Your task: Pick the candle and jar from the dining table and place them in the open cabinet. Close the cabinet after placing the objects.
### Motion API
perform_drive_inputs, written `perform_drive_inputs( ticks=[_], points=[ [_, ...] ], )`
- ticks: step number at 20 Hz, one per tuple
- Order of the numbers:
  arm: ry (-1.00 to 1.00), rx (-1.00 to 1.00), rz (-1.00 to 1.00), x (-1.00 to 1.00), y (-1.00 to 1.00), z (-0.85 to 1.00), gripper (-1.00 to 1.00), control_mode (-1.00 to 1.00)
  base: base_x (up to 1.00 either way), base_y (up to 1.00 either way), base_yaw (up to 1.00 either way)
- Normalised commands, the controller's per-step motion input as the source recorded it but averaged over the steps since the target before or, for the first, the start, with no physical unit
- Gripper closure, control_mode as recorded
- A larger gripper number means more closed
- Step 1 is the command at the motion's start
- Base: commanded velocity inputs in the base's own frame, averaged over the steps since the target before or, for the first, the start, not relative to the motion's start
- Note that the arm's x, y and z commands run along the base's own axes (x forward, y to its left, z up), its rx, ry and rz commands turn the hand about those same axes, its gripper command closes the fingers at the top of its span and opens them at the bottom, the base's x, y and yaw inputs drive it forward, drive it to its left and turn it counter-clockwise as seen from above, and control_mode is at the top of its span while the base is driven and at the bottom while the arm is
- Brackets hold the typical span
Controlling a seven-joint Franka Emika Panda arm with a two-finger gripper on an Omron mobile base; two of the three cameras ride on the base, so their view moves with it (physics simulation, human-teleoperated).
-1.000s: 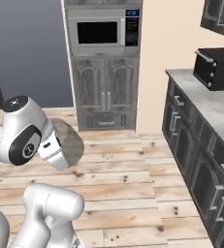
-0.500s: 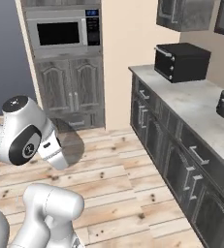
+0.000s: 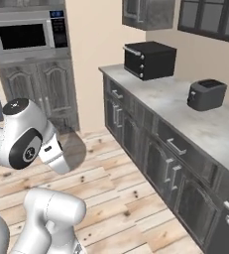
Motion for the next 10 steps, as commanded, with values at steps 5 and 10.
perform_drive_inputs(
  ticks=[5,10],
  points=[
    [0.00,0.00,0.00,0.00,0.00,0.00,1.00,1.00,0.00,0.00,-0.31],
    [0.00,0.00,0.00,0.00,0.00,0.00,1.00,1.00,0.00,0.00,-0.30]
  ],
)
